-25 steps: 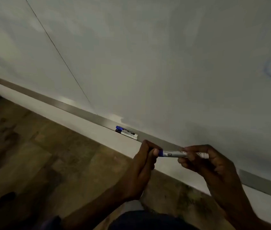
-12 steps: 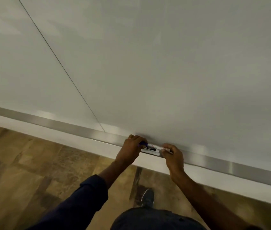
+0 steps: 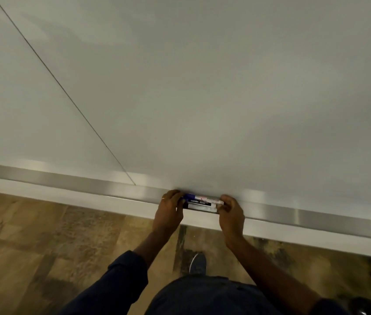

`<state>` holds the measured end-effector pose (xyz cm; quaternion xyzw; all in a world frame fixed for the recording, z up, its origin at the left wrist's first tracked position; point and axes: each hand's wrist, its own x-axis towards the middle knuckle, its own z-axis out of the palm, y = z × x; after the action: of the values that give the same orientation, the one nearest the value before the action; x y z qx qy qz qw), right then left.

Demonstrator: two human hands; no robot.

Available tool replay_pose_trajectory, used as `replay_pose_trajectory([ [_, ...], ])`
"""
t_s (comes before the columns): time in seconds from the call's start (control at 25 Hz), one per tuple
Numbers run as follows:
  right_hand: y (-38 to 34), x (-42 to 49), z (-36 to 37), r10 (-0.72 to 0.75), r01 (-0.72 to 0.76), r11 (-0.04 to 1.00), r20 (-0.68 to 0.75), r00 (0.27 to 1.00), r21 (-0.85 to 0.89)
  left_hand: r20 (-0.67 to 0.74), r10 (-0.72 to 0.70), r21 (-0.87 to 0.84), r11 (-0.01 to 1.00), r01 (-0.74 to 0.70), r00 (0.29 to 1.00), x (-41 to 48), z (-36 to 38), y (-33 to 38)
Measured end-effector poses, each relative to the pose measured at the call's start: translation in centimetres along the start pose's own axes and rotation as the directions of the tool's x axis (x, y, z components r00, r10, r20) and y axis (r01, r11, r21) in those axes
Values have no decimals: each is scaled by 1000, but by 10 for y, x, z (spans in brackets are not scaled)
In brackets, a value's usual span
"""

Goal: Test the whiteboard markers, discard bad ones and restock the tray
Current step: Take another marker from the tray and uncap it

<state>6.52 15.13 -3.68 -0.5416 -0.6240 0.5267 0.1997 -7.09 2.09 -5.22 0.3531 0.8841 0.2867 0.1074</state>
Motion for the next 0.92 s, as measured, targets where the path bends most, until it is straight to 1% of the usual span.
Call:
replay_pose_trajectory([
  [0.12,0,-3,6,-3,3,1000,-5,1000,-30,12,-44,-91,995,45,999,-3,6,3],
  [0.32,-4,0,13,-17,22,996,56,998,-90,6,-60,-182,982,60,998,-2,12,10],
  [0.4,-1,-1,10,-50,57,995,76,996,-87,-6,-84,-196,977,81,996,-2,14,10],
  [0.48,4,-3,2,-107,116,988,88,990,-106,-53,-119,-214,971,105,991,-6,15,12],
  [0.56,13,-4,-15,-161,169,977,74,984,-130,-87,-116,-227,969,94,989,-13,22,26],
  [0.64,24,-5,-39,-206,212,962,55,977,-174,-55,-32,-213,977,20,998,-24,33,52],
  [0.72,37,-6,-69,-250,254,938,48,967,-234,15,98,-180,979,-94,995,-33,50,84],
  [0.76,44,-6,-85,-269,273,925,53,962,-264,47,185,-158,972,-175,982,-36,61,100],
  [0.84,56,-6,-120,-297,305,891,76,952,-336,108,354,-116,933,-342,929,-39,84,133],
  [0.92,70,-4,-158,-321,322,842,78,944,-432,166,462,-97,887,-451,871,-42,109,168],
])
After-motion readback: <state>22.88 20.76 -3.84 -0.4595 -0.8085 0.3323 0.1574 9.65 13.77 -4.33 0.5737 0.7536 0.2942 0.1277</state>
